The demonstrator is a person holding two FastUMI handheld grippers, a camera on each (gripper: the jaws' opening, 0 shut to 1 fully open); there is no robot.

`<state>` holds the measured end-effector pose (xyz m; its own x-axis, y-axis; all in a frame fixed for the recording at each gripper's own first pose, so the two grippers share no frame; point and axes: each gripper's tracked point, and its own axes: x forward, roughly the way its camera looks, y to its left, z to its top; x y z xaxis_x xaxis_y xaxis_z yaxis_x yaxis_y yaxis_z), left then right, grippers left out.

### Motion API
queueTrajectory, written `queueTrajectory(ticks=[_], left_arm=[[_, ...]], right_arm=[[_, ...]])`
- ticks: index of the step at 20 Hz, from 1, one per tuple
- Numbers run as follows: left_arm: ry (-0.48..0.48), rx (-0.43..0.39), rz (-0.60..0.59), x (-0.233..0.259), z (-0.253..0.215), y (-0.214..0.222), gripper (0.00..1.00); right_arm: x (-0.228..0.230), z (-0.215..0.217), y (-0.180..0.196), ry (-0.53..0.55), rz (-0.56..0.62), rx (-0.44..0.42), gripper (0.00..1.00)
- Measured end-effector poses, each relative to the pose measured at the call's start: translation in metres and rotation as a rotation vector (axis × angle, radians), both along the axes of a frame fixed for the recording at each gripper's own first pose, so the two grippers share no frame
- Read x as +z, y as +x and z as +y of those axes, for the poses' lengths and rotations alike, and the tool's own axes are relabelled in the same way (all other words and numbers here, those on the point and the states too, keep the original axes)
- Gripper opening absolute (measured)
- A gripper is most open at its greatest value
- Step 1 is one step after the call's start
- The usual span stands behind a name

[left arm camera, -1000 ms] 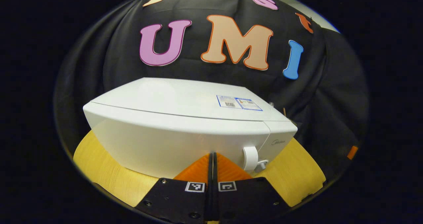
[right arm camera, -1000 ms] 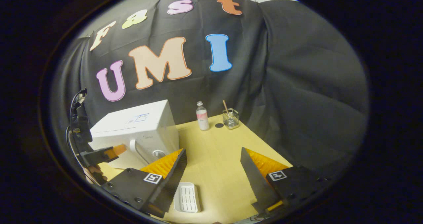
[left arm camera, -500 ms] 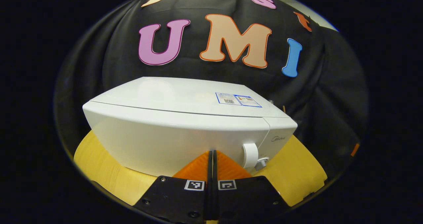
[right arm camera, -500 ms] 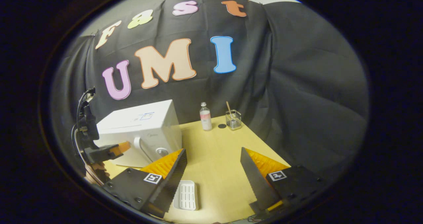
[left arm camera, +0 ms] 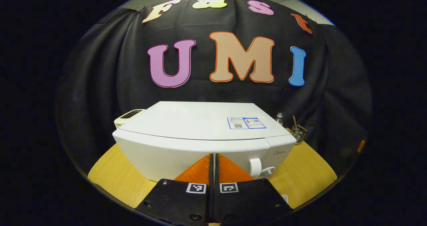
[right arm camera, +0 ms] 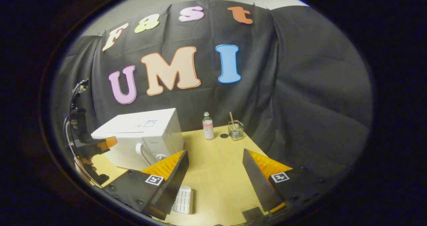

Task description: Open the microwave oven with the left hand, put the food in, and close the microwave oven.

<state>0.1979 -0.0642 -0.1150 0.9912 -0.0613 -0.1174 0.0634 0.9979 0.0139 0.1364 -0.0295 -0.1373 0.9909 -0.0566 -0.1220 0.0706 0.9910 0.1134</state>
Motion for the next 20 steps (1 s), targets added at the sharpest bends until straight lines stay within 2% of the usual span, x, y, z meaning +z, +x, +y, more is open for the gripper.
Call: queueTrajectory(ticks=[2,3,4,7,8,9,11,12,14,15,16,18,19,20], left_arm=[[-0.024,0.003,0.002,0.008,0.001,-0.015,0.0],[-0.034,0.009,-0.001,0.013,0.004,-0.024,0.01],[-0.041,0.017,-0.009,0.018,0.005,-0.034,0.01],[-0.043,0.048,-0.052,0.037,0.012,-0.063,0.04],[-0.039,0.06,-0.07,0.044,0.015,-0.072,0.1],[-0.037,0.067,-0.087,0.051,0.015,-0.08,0.08],[-0.058,0.067,-0.1,0.055,0.012,-0.094,0.24],[-0.069,0.069,-0.094,0.053,0.009,-0.1,0.4],[-0.088,0.107,-0.105,0.054,0.012,-0.109,0.95],[-0.099,0.11,-0.11,0.052,0.012,-0.114,0.99],[-0.103,0.11,-0.101,0.049,0.01,-0.118,0.96],[-0.102,0.112,-0.091,0.045,0.01,-0.124,0.97],[-0.099,0.105,-0.098,0.048,0.009,-0.125,0.96],[-0.092,0.102,-0.102,0.048,0.009,-0.126,0.97]], right_arm=[[0.007,-0.003,0.002,0.003,-0.011,0.016,0.92],[0.013,-0.004,0.003,0.002,-0.022,0.025,1.0],[0.017,-0.005,0.003,-0.001,-0.034,0.034,0.92],[0.029,-0.012,0.002,-0.028,-0.058,0.054,0.92],[0.031,-0.012,0.001,-0.03,-0.061,0.064,0.92],[0.034,-0.012,0.0,-0.027,-0.062,0.078,0.92],[0.038,-0.009,-0.003,-0.01,-0.064,0.104,0.92],[0.041,-0.009,-0.004,-0.001,-0.069,0.116,0.92],[0.045,-0.01,-0.007,0.002,-0.079,0.126,0.92],[0.046,-0.011,-0.008,-0.004,-0.083,0.125,0.92],[0.047,-0.012,-0.009,-0.01,-0.086,0.13,1.0],[0.049,-0.014,-0.01,-0.019,-0.093,0.133,1.0],[0.051,-0.014,-0.011,-0.02,-0.095,0.135,0.92],[0.05,-0.016,-0.012,-0.021,-0.099,0.134,0.92]])
